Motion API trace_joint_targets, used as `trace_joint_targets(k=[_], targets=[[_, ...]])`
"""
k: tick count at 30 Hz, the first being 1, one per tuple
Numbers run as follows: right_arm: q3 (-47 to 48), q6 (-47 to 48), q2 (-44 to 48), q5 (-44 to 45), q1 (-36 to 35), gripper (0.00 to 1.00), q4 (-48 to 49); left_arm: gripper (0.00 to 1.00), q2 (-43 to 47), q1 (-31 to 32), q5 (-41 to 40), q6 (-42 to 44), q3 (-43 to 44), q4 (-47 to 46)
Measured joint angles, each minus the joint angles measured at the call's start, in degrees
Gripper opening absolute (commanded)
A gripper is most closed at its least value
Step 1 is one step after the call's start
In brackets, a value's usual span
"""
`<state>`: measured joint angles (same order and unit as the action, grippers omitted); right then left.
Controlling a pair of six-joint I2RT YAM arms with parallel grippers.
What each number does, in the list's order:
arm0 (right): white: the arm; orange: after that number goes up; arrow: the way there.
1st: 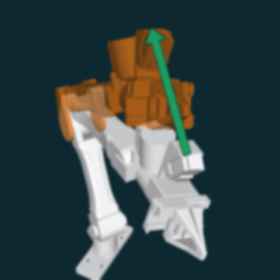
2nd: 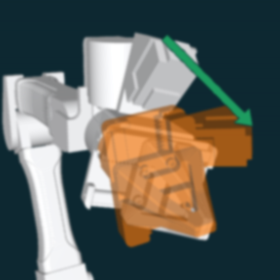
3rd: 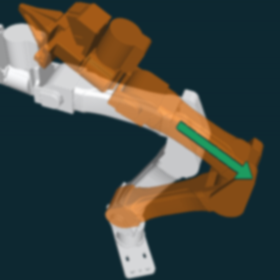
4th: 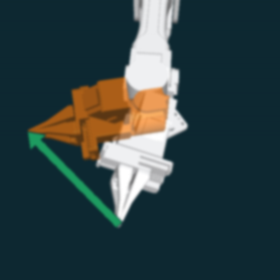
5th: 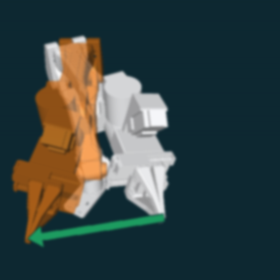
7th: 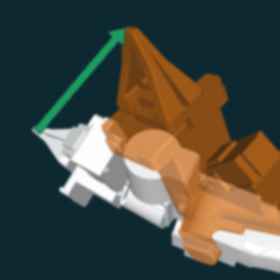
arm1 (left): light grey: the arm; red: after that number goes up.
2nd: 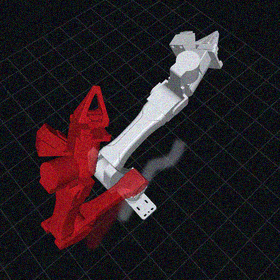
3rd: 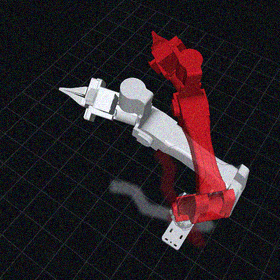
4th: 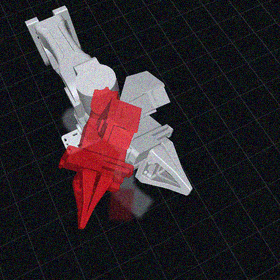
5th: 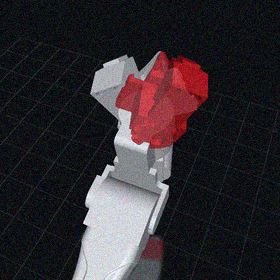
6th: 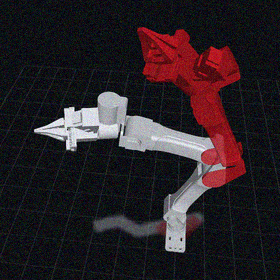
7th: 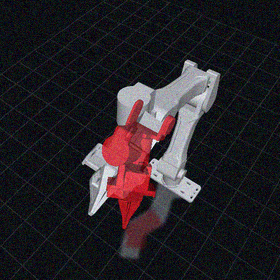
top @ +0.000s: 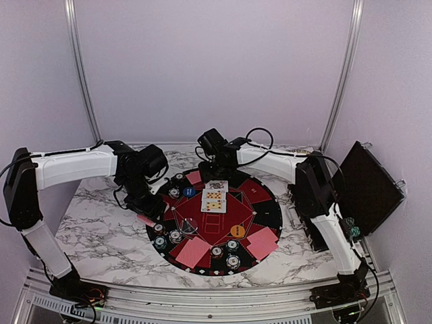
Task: Distribute texas hold em gaming equipment
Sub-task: Move the all-in button to the small blind area.
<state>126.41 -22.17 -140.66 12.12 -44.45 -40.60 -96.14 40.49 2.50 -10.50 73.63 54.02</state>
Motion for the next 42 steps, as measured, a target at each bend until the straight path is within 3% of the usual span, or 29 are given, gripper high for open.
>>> trace_joint_targets(k=[7,21,31,42], targets=[[8.7,4.6,-7.3,0.0,0.2,0.51,1.4,0.33,0.8,-0.7,0.0,0.0,-0.5,-0.2],[9.9,7.5,-9.8,-1.6,0.5,0.55,6.5,0.33,1.0,-0.9,0.0,0.0,-1.1,-0.2],[10.1,8.6,-11.9,-2.6,0.5,0.82,7.4,0.33,1.0,-0.9,0.0,0.0,-1.1,-0.2],[11.4,8.7,-10.9,-3.1,1.3,0.83,7.9,0.33,1.0,-0.9,0.1,0.0,-1.1,-0.2]])
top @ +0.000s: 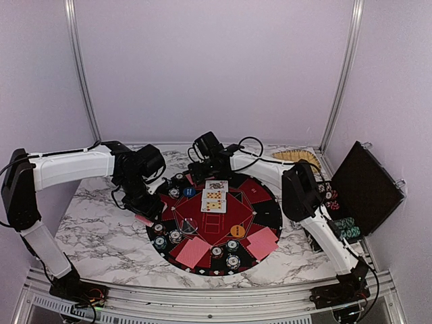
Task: Distribute texas hold em gaming equipment
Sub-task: Move the all-in button to the small blind area, then pick up the poker card from the face-down deck piles.
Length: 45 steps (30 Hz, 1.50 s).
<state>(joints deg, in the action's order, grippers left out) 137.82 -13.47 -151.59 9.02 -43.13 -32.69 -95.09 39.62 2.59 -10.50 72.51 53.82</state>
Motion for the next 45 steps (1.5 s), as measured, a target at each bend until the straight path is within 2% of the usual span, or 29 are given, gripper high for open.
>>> trace_joint_targets(k=[5,12,20,24,29,37,45], targets=[[-5.3,-0.7,5.7,-2.4,0.7,0.83,0.2,0.33,0.0,0.0,0.3,0.0,0.0,0.0],[-21.5,-3.8,20.7,-10.1,1.9,0.81,5.5,0.33,0.0,0.0,0.7,0.0,0.1,0.0],[-42.3,-10.6,33.3,-30.1,3.3,0.79,17.4,0.33,-0.6,1.1,1.2,0.0,1.6,0.0],[-54.9,-15.8,37.1,-40.6,3.6,0.78,24.5,0.33,-1.7,2.8,1.4,0.2,2.9,0.0],[-65.5,-23.8,38.4,-50.8,3.6,0.77,34.9,0.33,-3.2,5.5,1.4,0.6,5.0,0.1],[-73.7,-36.0,39.3,-58.6,1.7,0.77,51.7,0.33,-4.1,8.5,2.0,0.9,7.1,0.6],[-74.1,-43.4,38.9,-61.0,-0.9,0.76,61.6,0.34,-4.3,9.5,2.1,1.1,8.0,1.0]])
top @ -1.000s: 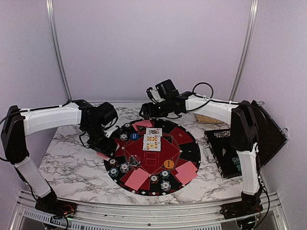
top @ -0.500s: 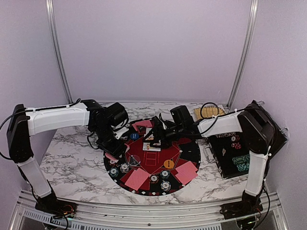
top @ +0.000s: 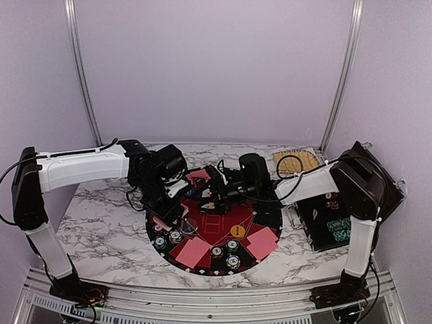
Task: Distribute texas hold em gaming equipment
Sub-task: Pick up the poker card from the face-down deck piles.
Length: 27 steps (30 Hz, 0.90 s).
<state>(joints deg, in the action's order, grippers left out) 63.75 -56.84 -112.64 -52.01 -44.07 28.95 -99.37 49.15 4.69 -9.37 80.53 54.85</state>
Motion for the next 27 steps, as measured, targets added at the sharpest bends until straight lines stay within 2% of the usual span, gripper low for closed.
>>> trace_joint_targets(k=[19,27], targets=[[3.5,-8.5,-7.2,-0.8,-2.5,0.73,7.8,0.34,0.0,0.3,0.0,0.6,0.3,0.6],[6.1,-9.5,-9.5,-0.8,-3.6,0.64,8.3,0.34,0.0,0.3,-0.2,0.6,0.3,0.7]])
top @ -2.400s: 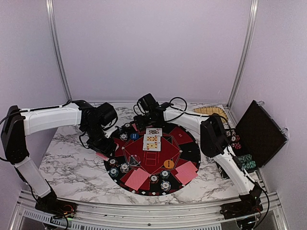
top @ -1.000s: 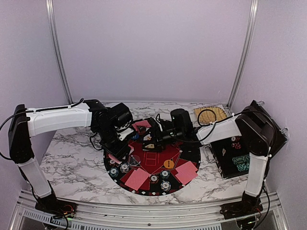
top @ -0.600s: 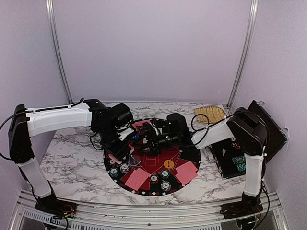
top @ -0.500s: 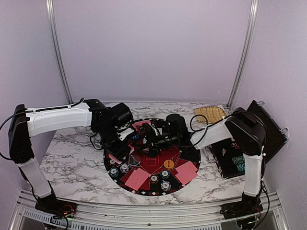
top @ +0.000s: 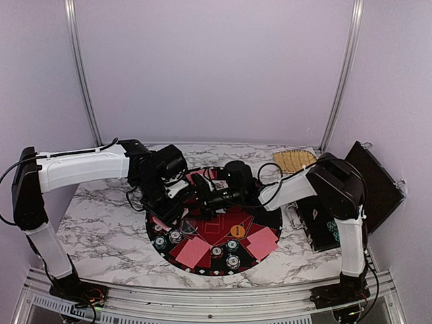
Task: Distribute texas hold em gaming equipment
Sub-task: Pick up the poker card from the face-down deck piles.
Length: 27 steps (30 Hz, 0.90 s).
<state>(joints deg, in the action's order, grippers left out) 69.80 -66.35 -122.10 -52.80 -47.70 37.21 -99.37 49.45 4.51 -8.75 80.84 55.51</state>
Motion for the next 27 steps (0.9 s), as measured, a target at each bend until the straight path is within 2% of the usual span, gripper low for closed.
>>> trace_joint_targets(k=[9,13,27], targets=[[1.4,-0.1,-1.5,0.6,-0.7,0.55,-1.3,0.33,0.0,0.0,-0.1,0.2,0.0,0.0],[1.6,0.3,-1.6,1.1,-0.7,0.48,-2.2,0.33,0.0,0.0,-0.1,0.3,0.1,0.1],[2.4,4.1,-0.5,3.0,-0.3,0.43,-5.6,0.33,0.0,0.0,-0.5,0.2,0.0,0.3]])
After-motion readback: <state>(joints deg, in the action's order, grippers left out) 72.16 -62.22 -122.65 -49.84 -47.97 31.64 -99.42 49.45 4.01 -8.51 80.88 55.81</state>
